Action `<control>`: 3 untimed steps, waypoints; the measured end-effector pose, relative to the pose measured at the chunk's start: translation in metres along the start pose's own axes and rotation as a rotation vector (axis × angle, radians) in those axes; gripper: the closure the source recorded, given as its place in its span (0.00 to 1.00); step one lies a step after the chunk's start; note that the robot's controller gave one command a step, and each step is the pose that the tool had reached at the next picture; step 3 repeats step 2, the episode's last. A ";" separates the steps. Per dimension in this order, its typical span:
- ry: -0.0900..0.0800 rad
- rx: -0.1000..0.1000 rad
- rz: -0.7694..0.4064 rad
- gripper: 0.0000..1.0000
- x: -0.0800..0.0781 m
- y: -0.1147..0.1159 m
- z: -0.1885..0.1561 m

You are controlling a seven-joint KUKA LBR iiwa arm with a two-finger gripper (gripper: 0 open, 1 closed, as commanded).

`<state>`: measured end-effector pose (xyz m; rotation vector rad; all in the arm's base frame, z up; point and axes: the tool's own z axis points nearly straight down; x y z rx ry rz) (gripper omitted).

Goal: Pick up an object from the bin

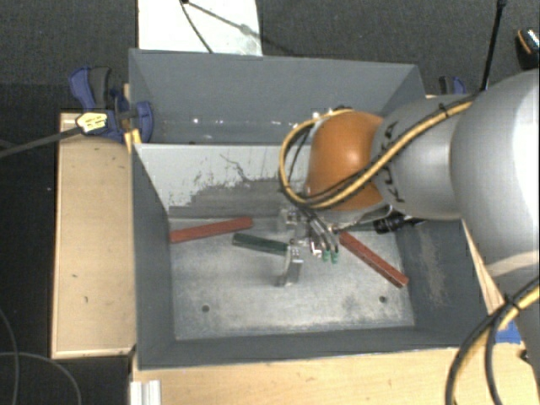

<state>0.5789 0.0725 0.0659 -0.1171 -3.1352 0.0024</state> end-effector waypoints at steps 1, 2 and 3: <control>-0.007 -0.003 0.002 1.00 -0.001 0.003 -0.005; -0.014 -0.001 -0.224 1.00 0.035 -0.030 -0.172; -0.014 -0.001 -0.224 1.00 0.035 -0.030 -0.172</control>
Offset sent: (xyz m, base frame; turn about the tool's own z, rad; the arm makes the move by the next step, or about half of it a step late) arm 0.0000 0.0000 0.0000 0.0000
